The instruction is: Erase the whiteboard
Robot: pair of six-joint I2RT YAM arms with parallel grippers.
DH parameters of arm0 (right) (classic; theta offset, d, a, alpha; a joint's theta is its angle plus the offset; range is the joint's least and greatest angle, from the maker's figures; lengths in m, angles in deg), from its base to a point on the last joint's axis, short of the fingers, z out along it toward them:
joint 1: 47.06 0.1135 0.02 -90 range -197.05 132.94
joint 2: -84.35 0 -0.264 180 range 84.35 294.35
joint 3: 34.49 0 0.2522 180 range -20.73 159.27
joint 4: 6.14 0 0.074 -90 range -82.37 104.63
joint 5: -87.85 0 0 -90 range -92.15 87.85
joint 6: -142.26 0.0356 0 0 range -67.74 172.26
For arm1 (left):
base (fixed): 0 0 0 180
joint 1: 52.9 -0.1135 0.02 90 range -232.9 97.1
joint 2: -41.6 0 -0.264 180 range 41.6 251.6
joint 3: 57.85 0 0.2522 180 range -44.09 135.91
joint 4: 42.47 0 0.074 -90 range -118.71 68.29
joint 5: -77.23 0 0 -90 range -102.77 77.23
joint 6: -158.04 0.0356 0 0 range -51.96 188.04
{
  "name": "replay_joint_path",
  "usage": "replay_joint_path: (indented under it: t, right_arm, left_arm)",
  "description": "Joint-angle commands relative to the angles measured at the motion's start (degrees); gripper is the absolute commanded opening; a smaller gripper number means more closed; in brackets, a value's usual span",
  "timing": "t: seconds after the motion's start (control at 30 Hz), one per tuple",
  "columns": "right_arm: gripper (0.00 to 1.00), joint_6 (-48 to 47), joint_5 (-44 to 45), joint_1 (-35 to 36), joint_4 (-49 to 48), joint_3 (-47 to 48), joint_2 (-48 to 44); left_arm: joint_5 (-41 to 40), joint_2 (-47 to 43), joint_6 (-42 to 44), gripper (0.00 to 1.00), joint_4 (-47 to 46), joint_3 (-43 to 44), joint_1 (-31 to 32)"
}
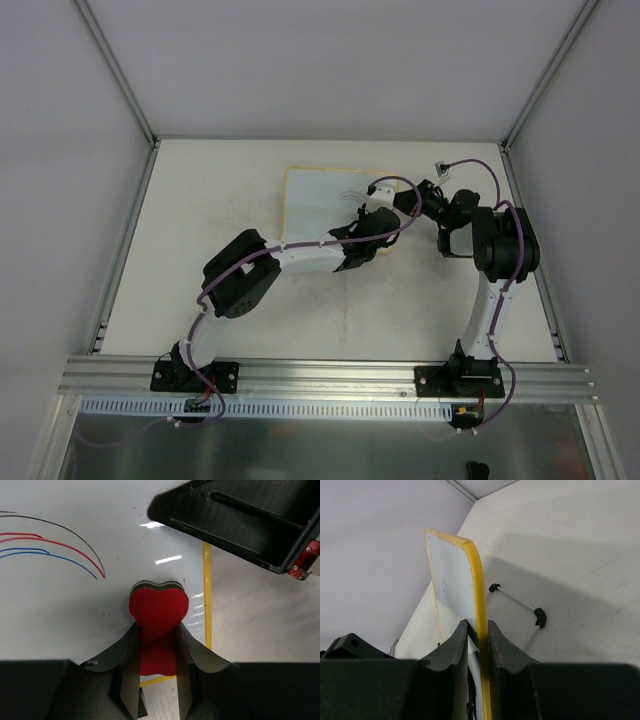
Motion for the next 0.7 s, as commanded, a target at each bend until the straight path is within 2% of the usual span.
replay_joint_path:
  t: [0.0, 0.13, 0.33, 0.5, 0.67]
  right_arm:
    - [0.0, -1.57, -0.53, 0.41, -8.1, -0.58, 0.32]
    - [0.0, -1.48, -0.45, 0.41, -8.1, -0.58, 0.41]
    - [0.0, -1.57, -0.54, 0.5, -8.1, -0.76, 0.23]
    - [0.0, -1.48, -0.54, 0.41, -8.1, -0.67, 0.23]
    - [0.0, -1.57, -0.62, 0.41, -8.1, -0.67, 0.23]
  left_arm:
    - [1.45, 5.1, -0.36, 0.0, 7.66, -1.44, -2.44]
    - [-0.06, 2.29, -0.88, 0.0, 7.66, -5.12, -3.92]
    - [6.45, -4.21, -2.64, 0.0, 7.66, -11.8, -12.01]
    - [4.34, -8.34, -1.59, 0.0, 7.66, -13.66, -14.29]
    - [7.24, -7.13, -0.89, 0.0, 7.66, -11.38, -14.92]
